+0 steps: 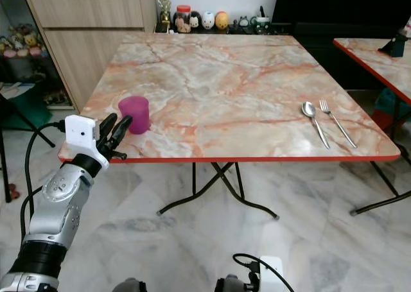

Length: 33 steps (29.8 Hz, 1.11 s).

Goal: Setting the table

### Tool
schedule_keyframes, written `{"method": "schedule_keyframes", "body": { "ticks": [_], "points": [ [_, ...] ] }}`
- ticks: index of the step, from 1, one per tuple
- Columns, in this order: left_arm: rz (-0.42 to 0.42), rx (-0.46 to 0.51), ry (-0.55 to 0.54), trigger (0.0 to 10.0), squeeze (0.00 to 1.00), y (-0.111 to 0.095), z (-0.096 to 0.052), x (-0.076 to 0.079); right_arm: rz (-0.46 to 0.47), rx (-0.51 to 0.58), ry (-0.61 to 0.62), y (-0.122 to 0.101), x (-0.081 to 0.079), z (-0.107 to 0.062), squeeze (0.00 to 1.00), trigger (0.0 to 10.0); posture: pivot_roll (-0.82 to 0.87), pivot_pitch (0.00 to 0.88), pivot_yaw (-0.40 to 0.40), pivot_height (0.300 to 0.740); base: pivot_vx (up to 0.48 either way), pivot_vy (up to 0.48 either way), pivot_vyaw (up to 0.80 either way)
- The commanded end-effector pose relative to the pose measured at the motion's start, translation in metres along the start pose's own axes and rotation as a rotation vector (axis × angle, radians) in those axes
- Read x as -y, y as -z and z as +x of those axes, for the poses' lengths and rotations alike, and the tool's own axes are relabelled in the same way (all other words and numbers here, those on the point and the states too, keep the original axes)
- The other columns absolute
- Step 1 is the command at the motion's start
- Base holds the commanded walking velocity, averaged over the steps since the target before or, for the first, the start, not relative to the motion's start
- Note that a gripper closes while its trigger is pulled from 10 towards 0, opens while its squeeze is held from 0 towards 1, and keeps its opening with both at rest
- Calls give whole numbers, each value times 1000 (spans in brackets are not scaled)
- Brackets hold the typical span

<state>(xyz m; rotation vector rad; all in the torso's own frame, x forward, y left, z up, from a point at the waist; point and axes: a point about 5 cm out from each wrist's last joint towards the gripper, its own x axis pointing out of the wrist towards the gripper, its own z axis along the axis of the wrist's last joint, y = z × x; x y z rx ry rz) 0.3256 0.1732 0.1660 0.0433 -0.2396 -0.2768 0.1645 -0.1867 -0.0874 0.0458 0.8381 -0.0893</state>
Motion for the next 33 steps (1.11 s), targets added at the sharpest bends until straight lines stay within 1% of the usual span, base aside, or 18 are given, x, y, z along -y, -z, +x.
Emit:
{"method": "schedule_keyframes", "body": {
  "ticks": [1, 6, 20, 22, 29, 33],
  "points": [
    [7, 27, 5, 10000, 0, -7, 2, 0, 15, 7, 7, -3, 1, 1, 0, 10000, 112, 0, -48, 702, 0, 0, 0],
    [7, 30, 5, 10000, 0, -7, 3, 0, 16, 5, 6, -3, 1, 1, 0, 10000, 111, 0, -48, 740, 0, 0, 0],
    [13, 74, -15, 10000, 0, -18, 6, -4, 14, -11, 3, 0, 1, 1, 0, 10000, 114, 0, -48, 740, 0, 0, 0],
    [-2, 75, -18, 10000, 0, -18, 6, -4, 7, -19, 2, 1, 1, 0, 0, 10000, 113, 0, -48, 740, 0, 0, 0],
    [-14, 73, -4, 10000, 0, -18, 6, -3, 11, -31, 0, 1, 2, 1, 0, 10000, 114, 0, -49, 740, 0, 0, 0],
    [-13, 71, -7, 10000, 0, -17, 5, -3, 10, -27, -1, 1, 1, 1, 0, 10000, 114, 0, -49, 740, 287, 0, 0]
  ]
}}
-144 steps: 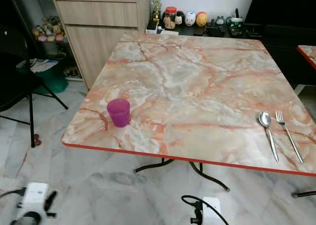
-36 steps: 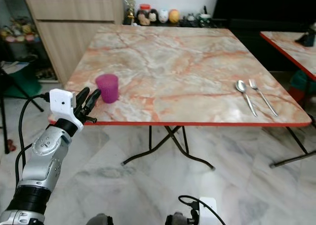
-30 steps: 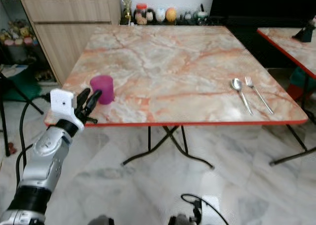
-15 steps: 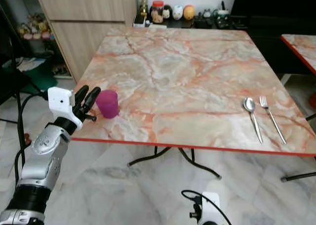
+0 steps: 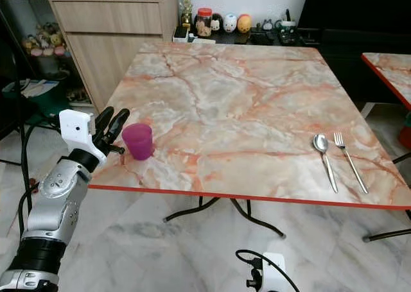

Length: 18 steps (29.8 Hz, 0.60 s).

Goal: Setting the table

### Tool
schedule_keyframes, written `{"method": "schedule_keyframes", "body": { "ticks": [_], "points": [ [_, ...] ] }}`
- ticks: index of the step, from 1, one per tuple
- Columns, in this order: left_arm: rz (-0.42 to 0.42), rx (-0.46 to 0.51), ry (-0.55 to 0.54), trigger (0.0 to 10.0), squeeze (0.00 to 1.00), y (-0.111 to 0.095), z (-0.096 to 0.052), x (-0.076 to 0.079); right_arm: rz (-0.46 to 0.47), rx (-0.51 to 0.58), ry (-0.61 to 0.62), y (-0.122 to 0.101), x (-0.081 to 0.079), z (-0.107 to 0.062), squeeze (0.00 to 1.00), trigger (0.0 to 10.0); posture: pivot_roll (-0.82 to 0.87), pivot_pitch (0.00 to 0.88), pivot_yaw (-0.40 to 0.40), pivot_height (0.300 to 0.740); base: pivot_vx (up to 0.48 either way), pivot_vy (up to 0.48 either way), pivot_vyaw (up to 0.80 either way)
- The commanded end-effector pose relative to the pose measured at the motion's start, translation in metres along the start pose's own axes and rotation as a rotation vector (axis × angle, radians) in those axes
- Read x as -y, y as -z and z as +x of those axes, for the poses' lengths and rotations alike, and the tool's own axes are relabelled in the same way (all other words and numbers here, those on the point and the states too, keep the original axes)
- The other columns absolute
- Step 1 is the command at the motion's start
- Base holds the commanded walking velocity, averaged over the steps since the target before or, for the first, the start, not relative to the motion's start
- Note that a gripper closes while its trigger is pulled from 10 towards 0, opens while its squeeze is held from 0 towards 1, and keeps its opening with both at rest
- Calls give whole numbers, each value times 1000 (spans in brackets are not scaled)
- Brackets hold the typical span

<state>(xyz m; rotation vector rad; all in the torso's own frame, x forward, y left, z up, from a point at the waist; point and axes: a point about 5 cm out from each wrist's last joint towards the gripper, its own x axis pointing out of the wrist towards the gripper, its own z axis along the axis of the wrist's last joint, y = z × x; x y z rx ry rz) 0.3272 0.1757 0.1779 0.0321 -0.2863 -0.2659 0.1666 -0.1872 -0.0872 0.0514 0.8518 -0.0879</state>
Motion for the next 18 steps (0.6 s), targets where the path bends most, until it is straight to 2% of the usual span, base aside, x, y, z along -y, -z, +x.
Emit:
{"method": "schedule_keyframes", "body": {
  "ticks": [1, 9, 18],
  "points": [
    [-10, 23, 5, 10000, 0, -6, 2, 1, 6, -12, 2, 2, 1, -1, 0, 10000, 114, 0, -49, 740, 304, 0, 0],
    [-6, 21, 4, 10000, 0, -5, 2, 0, -1, -11, -1, 2, 0, 0, 0, 10000, 114, 0, -49, 740, 306, 0, 0],
    [-1, 23, -3, 10000, 0, -5, 0, -1, -3, -10, -5, 2, 0, 0, 0, 10000, 116, 0, -48, 740, 0, 0, 0]
  ]
}}
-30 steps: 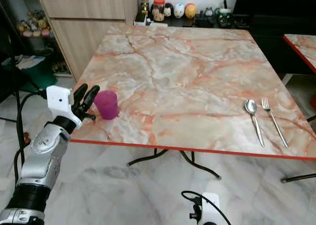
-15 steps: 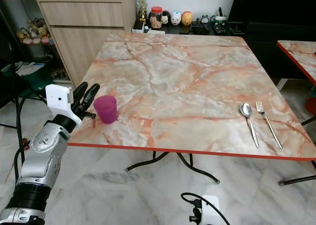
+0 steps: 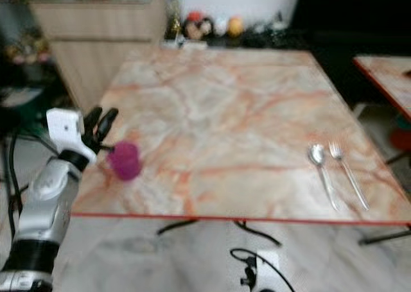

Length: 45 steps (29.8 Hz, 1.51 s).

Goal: Setting the table

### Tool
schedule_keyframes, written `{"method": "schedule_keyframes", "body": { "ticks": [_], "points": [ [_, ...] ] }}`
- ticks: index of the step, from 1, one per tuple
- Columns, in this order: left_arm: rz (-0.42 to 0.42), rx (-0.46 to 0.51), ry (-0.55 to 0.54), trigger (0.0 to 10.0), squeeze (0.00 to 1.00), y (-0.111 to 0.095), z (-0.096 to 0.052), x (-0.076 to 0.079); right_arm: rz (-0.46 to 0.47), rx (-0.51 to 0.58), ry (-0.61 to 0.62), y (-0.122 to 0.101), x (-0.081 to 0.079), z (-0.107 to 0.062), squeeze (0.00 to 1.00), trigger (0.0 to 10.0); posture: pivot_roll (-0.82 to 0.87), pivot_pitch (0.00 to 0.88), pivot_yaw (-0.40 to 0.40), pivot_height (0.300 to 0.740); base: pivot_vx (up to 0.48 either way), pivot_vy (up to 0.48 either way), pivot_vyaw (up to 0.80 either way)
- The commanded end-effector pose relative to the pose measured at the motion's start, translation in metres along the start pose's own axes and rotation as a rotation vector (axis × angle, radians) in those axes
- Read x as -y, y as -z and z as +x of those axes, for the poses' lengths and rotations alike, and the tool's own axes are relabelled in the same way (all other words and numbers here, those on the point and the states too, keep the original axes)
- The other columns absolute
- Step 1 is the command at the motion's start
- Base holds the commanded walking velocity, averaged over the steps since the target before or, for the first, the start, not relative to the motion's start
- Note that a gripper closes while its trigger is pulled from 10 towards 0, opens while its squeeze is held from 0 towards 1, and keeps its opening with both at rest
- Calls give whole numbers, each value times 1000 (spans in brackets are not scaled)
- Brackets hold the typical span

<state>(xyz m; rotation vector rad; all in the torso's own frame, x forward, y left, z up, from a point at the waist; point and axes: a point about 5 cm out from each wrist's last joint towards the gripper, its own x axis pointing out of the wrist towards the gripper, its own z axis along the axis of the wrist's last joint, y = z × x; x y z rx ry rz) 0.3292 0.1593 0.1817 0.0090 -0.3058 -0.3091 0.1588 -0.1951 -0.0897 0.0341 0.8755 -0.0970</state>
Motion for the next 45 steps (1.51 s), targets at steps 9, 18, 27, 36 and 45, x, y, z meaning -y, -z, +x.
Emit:
{"method": "schedule_keyframes", "body": {
  "ticks": [9, 18, 27, 36, 45],
  "points": [
    [34, -12, -24, 10000, 0, -5, -11, -16, 9, 10, -23, -4, -9, 2, 0, 10000, 116, 0, -44, 740, 0, 0, 0],
    [24, -328, 53, 10000, 0, 6, -17, -21, -9, -6, -29, -3, -10, 2, 0, 10000, 127, 0, -42, 740, 0, 0, 0],
    [-26, -386, 40, 10000, 1000, -4, -7, -17, -13, -8, -29, -3, -10, 2, 0, 10000, 126, 0, -40, 740, 0, 0, 0],
    [-67, -542, -37, 10000, 1000, 2, -14, -24, -19, -12, -29, -3, -10, 2, 0, 10000, 130, 0, -40, 740, 0, 0, 0],
    [-90, -595, -138, 10000, 0, 7, -16, -32, -18, -12, -27, -2, -10, 2, 0, 10000, 127, 0, -39, 740, 0, 0, 0]
  ]
}}
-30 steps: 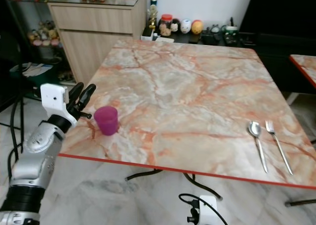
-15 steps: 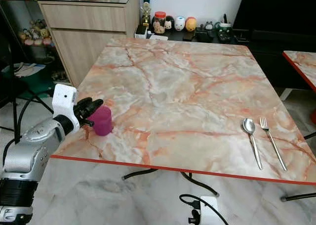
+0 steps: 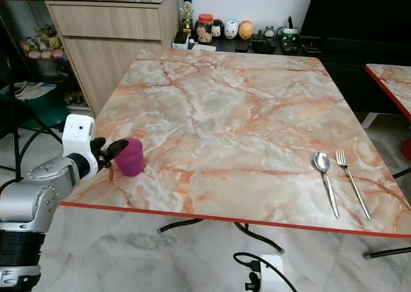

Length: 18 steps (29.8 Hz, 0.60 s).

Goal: Setting the table

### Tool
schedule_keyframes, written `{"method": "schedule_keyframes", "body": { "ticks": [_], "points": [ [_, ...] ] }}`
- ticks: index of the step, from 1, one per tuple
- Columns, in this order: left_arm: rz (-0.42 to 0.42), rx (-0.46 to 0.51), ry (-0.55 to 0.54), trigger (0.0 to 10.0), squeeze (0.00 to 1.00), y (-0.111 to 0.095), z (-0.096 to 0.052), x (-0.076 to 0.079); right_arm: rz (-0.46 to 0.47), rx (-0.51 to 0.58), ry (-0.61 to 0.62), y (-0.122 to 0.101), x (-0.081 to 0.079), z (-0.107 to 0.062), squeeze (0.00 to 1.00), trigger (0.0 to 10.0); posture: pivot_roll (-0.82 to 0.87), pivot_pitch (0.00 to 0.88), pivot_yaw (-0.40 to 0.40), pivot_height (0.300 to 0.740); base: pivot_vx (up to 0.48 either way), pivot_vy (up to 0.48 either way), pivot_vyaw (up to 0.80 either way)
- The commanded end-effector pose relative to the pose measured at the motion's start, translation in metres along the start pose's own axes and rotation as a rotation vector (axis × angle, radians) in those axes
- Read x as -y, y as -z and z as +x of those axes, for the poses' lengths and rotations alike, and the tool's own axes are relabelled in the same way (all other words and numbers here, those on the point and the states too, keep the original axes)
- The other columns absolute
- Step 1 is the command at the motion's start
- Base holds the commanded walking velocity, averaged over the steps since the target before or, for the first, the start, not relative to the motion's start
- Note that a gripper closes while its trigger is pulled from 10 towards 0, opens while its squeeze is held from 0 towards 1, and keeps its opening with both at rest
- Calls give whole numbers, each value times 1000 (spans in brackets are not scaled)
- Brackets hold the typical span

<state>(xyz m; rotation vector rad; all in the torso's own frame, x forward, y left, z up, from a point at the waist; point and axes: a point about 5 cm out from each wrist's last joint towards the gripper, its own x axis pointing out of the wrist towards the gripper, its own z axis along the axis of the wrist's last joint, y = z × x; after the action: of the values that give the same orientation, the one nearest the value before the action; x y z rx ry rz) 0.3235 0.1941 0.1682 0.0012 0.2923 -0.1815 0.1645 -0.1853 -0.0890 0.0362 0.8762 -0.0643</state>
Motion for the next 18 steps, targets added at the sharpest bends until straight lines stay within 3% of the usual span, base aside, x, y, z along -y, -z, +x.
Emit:
{"method": "schedule_keyframes", "body": {
  "ticks": [1, 18],
  "points": [
    [-18, -7, -13, 10000, 0, -4, 1, -1, -6, -11, 2, 2, 1, 0, 0, 10000, 128, 0, -39, 740, 0, 0, 0],
    [-30, -48, -2, 10000, 0, 0, 2, 5, -7, -10, 1, 1, 0, 0, 0, 10000, 127, 0, -39, 740, 0, 0, 0]
  ]
}}
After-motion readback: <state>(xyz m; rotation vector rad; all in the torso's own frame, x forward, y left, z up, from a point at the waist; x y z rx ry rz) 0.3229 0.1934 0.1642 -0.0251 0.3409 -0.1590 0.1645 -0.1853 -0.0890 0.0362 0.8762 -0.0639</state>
